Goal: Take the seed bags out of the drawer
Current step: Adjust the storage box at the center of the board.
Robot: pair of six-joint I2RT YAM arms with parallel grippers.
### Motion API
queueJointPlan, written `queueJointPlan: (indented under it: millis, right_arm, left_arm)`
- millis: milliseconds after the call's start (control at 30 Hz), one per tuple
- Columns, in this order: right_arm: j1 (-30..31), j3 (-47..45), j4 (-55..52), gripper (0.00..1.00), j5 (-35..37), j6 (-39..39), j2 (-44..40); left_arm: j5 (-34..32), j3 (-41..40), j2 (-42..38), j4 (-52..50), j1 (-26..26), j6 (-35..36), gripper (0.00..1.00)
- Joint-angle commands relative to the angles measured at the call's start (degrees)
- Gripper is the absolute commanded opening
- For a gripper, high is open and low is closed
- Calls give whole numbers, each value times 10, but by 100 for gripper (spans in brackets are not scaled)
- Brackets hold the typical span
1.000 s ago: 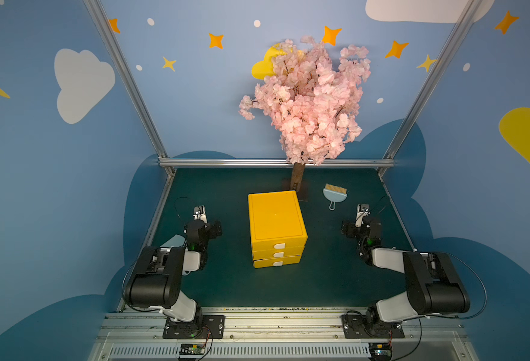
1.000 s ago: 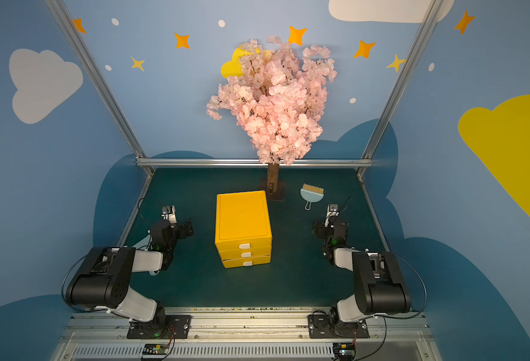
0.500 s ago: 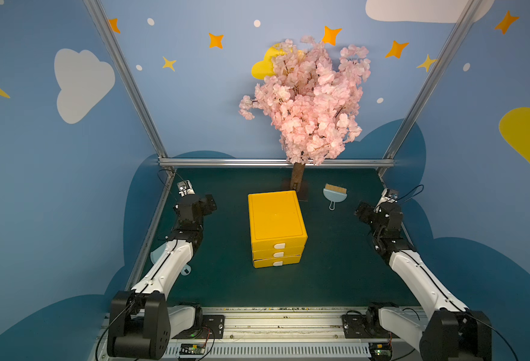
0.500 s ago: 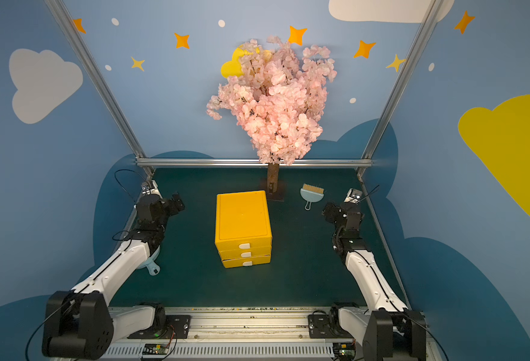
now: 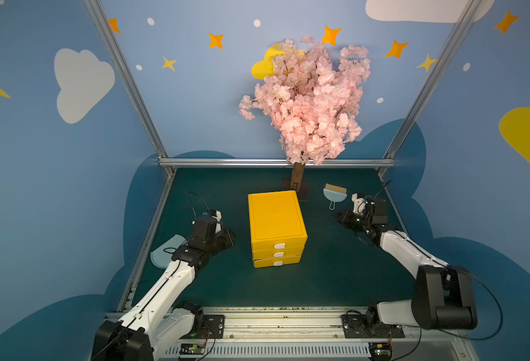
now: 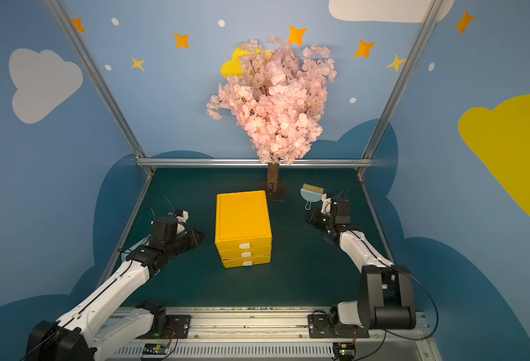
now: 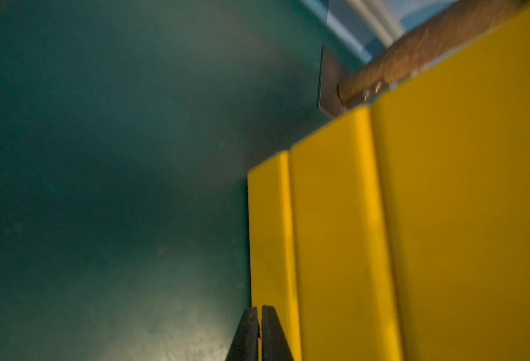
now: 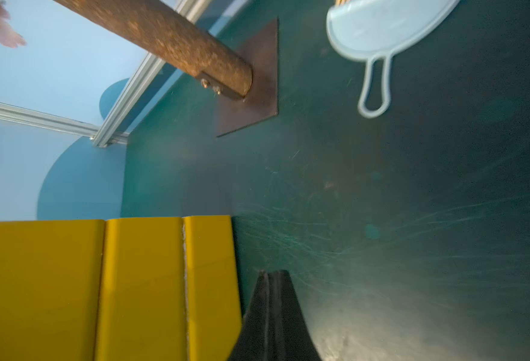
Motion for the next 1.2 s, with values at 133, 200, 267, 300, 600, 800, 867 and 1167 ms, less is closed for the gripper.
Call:
queueJointPlan:
  millis: [133, 200, 267, 300, 600, 800, 867, 1167]
  right_arm:
    - [70, 90, 121, 0, -109, 103, 171]
    - [87, 112, 140, 0, -110, 121, 207]
    - [102, 133, 164, 0, -116, 140, 242]
    - [109, 146, 173, 0, -120, 149, 261]
    - [175, 263, 235, 0, -164, 218, 399]
    - [233, 336, 279, 0, -158, 271, 468]
    - [248, 369, 271, 0, -153, 276, 490]
    - [267, 465, 184, 0, -124, 252, 523]
  left_arm:
    - [57, -45, 9, 60, -41, -67, 7]
    - [62, -54, 9, 81, -49, -76, 7]
    - [62, -56, 12, 89, -57, -80, 7]
    - [63, -57, 11, 92, -61, -82, 7]
    - [65, -87, -28, 115, -84, -114, 7]
    - [48, -120, -100, 104, -99, -142, 8]
    - [42, -129, -130, 86, -104, -148, 8]
    - [-4, -131, -250, -33, -110, -148, 9]
